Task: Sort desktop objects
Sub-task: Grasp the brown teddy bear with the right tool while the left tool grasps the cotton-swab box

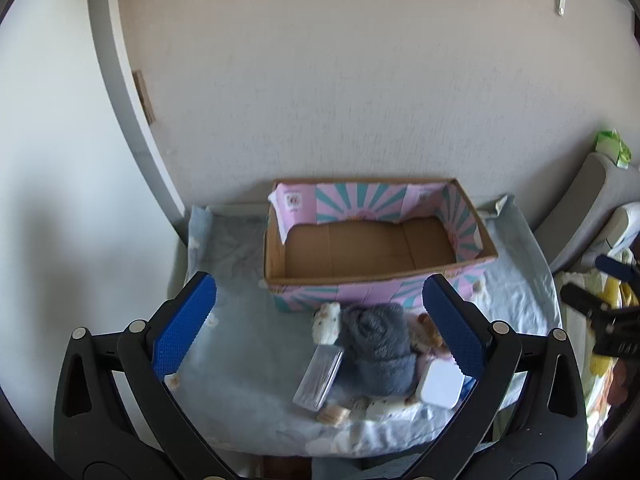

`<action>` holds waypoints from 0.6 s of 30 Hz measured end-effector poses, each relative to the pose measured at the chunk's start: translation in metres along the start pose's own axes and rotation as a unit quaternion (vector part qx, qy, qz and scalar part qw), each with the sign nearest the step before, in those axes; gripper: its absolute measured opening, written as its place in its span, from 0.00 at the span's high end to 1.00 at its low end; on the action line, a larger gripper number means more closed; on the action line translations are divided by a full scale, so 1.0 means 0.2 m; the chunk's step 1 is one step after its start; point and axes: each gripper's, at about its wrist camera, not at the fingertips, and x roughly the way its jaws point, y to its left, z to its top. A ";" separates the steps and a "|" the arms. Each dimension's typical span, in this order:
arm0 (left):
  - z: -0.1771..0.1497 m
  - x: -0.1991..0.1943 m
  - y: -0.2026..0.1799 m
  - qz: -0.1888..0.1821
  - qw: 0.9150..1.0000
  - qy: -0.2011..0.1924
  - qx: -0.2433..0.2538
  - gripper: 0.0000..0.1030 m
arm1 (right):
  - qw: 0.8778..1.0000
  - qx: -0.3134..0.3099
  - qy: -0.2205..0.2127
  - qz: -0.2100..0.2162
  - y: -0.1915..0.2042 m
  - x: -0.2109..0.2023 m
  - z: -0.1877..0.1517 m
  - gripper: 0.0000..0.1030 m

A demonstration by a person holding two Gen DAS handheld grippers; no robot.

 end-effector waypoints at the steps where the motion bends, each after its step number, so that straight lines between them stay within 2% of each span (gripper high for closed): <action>1: -0.01 0.00 0.00 0.003 1.000 0.004 0.000 0.00 | 1.000 -0.001 0.001 0.000 0.01 0.00 0.00 0.00; 5: -0.05 0.02 0.00 0.009 1.000 0.008 -0.007 0.00 | 1.000 -0.013 0.008 0.007 0.05 0.03 -0.02 0.00; 12: -0.13 0.05 -0.01 0.004 0.999 0.018 0.027 0.00 | 0.998 -0.041 0.030 0.044 0.08 0.10 -0.04 0.00; 16: -0.24 0.14 0.00 -0.023 0.998 0.010 0.057 0.00 | 0.994 -0.058 0.028 0.088 0.09 0.17 -0.08 0.00; 18: -0.32 0.25 0.00 -0.030 0.997 0.022 0.072 0.00 | 0.990 -0.065 0.029 0.122 0.09 0.26 -0.11 0.00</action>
